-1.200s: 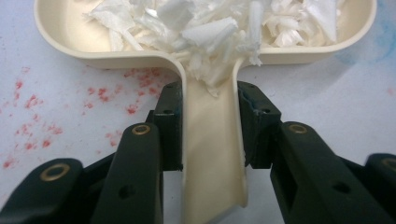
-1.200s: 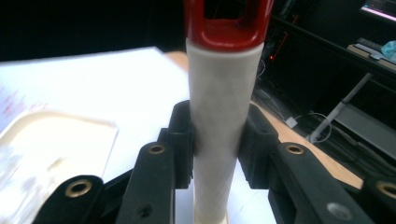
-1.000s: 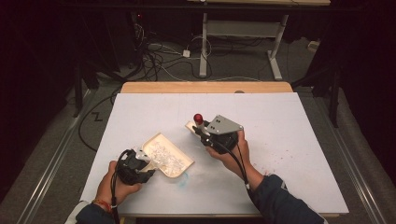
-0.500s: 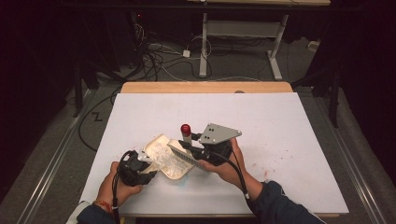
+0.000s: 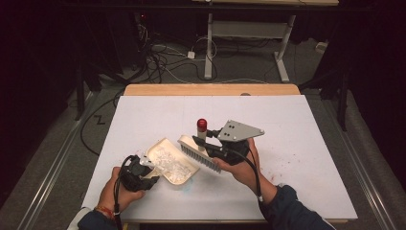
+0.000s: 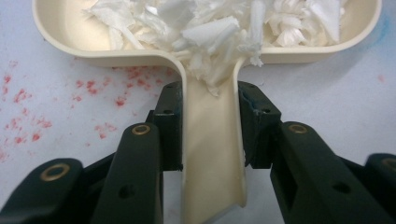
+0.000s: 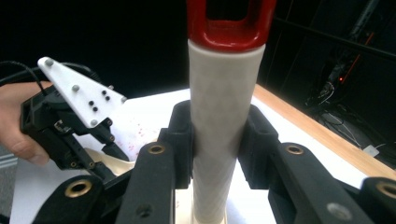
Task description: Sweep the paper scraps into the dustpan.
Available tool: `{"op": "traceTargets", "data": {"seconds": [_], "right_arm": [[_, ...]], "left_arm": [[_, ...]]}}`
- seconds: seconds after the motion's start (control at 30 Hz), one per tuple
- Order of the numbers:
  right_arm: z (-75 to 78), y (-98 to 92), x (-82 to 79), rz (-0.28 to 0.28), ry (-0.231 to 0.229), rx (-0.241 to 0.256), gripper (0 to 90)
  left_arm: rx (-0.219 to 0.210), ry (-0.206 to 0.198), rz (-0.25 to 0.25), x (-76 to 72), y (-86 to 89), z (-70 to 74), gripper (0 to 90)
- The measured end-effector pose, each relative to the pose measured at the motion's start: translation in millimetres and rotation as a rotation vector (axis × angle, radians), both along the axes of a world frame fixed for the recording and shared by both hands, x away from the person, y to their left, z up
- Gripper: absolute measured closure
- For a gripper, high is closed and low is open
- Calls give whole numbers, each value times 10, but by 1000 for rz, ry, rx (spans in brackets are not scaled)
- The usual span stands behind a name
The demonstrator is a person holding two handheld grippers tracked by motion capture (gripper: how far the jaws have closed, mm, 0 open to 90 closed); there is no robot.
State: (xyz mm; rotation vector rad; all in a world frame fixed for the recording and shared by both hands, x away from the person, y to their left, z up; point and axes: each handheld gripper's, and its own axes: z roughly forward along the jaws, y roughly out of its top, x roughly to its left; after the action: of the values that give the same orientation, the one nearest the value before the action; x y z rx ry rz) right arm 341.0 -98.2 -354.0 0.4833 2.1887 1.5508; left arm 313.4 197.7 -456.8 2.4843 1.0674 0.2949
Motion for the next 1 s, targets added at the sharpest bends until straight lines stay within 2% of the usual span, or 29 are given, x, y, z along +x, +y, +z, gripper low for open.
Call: {"op": "traceTargets", "data": {"seconds": [0.07,0.17,0.3,0.47,0.57,0.77,0.87,0.93,1.0], "right_arm": [[4,-48,44,-21,10,11,700],[-13,-94,119,-70,-6,1,700],[-61,-146,252,-97,21,19,700],[-123,-158,363,-143,-1,11,700],[-142,-202,425,-164,7,22,700],[-234,-298,606,-219,75,16,700],[-225,-313,647,-231,84,11,700],[-201,-289,651,-231,70,0,701],[-160,-253,646,-239,36,-11,701]], "left_arm": [[0,1,2,-6,18,6,633],[0,3,8,-13,42,8,633],[-1,2,13,-10,63,3,633],[4,4,26,4,110,-3,632],[0,2,34,3,127,-5,632],[2,8,36,13,129,-20,631],[3,11,38,20,128,-26,632],[3,11,38,24,129,-25,631],[-1,12,39,27,136,-24,631]]}}
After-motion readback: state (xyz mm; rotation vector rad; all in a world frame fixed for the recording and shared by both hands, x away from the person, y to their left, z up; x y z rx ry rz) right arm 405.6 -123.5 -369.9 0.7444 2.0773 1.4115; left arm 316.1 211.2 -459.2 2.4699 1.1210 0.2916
